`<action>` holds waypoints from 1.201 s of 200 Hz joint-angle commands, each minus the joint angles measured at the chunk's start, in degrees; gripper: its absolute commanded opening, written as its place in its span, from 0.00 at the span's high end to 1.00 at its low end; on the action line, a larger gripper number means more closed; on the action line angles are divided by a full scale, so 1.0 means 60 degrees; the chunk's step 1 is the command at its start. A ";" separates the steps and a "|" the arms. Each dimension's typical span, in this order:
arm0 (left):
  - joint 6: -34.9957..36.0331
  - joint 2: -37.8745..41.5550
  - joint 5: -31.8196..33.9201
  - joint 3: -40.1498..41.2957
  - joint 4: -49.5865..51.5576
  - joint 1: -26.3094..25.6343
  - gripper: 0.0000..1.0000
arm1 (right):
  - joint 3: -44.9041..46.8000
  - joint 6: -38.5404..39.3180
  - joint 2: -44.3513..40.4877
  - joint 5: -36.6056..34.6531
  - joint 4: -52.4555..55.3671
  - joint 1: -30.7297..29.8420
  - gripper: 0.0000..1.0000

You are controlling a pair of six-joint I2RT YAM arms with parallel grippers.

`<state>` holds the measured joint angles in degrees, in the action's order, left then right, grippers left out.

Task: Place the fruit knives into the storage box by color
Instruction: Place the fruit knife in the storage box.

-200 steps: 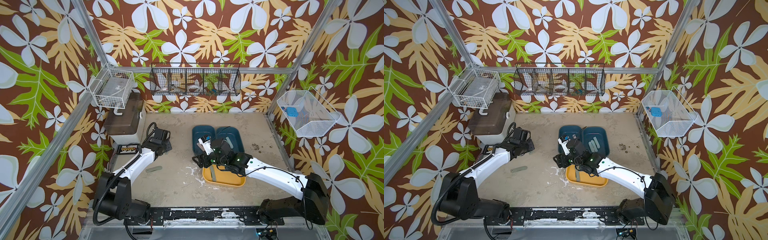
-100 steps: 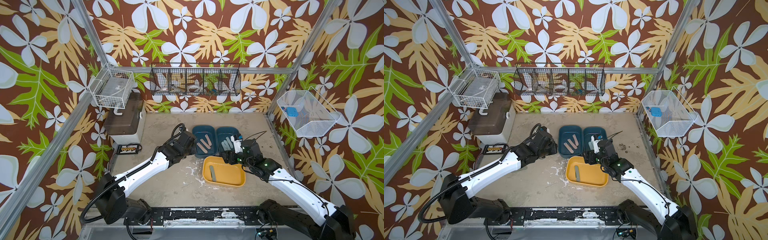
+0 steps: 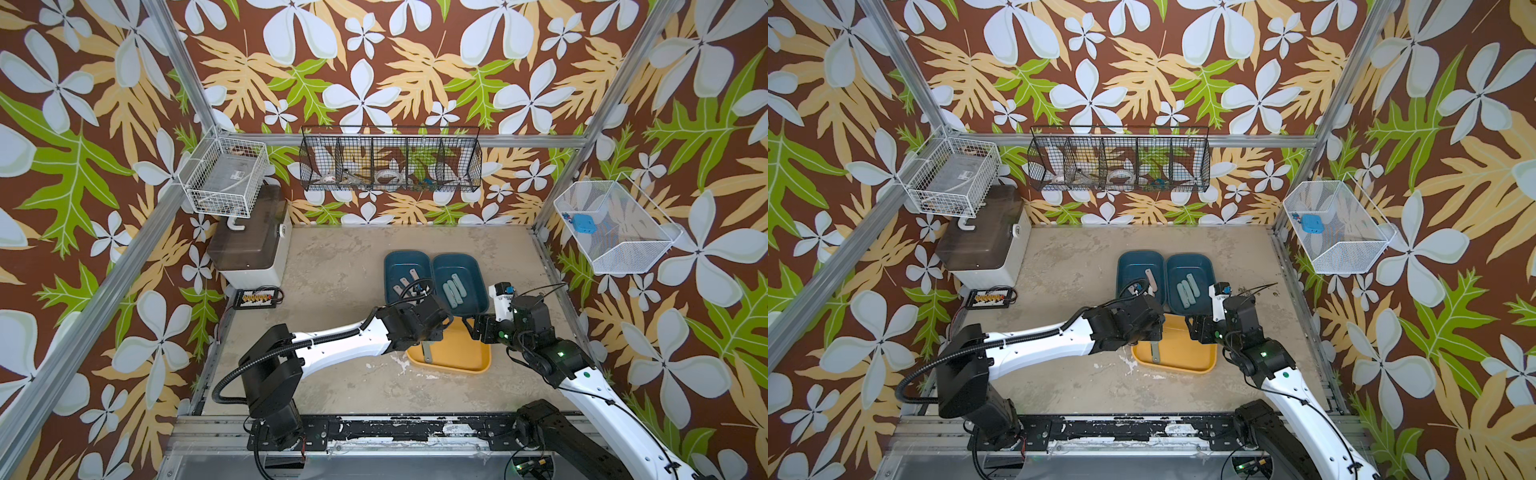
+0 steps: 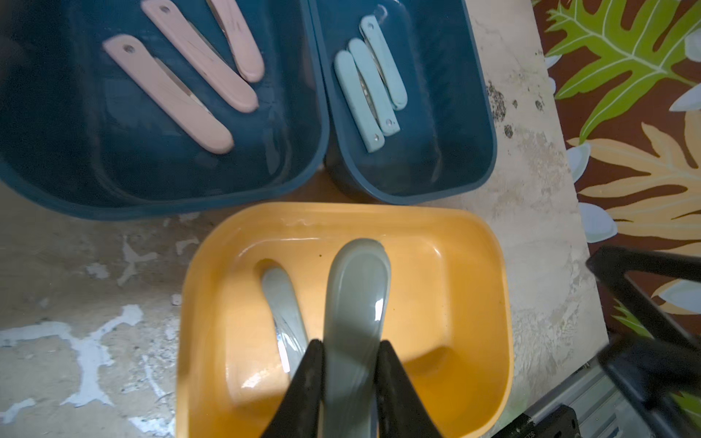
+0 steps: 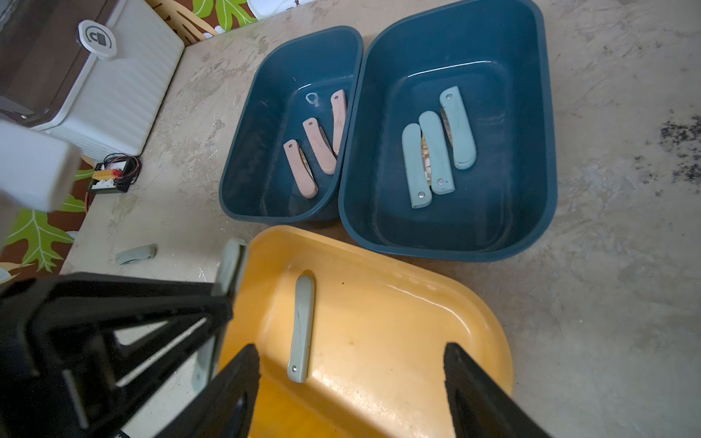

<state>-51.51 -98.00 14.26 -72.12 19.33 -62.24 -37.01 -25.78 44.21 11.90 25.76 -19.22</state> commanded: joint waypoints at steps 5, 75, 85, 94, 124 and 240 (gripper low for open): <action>-0.0456 -0.0514 -0.0108 -0.0247 -0.0452 -0.0116 0.75 | -0.0100 -0.0248 -0.0074 -0.0036 0.0087 0.0003 0.23; -0.0558 -0.1851 -0.0324 -0.0710 -0.0574 -0.0438 0.72 | -0.0331 -0.0200 0.0130 0.0092 -0.0138 -0.0001 0.23; -0.0516 -0.1942 -0.0291 -0.0767 -0.0558 -0.0438 0.70 | -0.0316 -0.0213 0.0161 0.0136 -0.0183 -0.0008 0.23; -0.0487 -0.2026 -0.0287 -0.0825 -0.0529 -0.0438 0.68 | -0.0278 -0.0236 0.0162 0.0151 -0.0228 -0.0010 0.23; -0.0388 -0.2303 -0.0304 -0.1013 -0.0483 -0.0428 0.61 | -0.0218 -0.0316 0.0205 0.0239 -0.0357 -0.0010 0.23; -0.0745 0.1690 0.1607 0.0832 0.0015 0.0678 0.42 | -0.1043 -0.0501 0.0336 0.0823 -0.0591 -0.0012 0.24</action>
<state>-54.00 -94.04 20.27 -71.42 18.22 -60.60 -42.65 -28.29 44.34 12.91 24.60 -19.18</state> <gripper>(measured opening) 0.556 0.767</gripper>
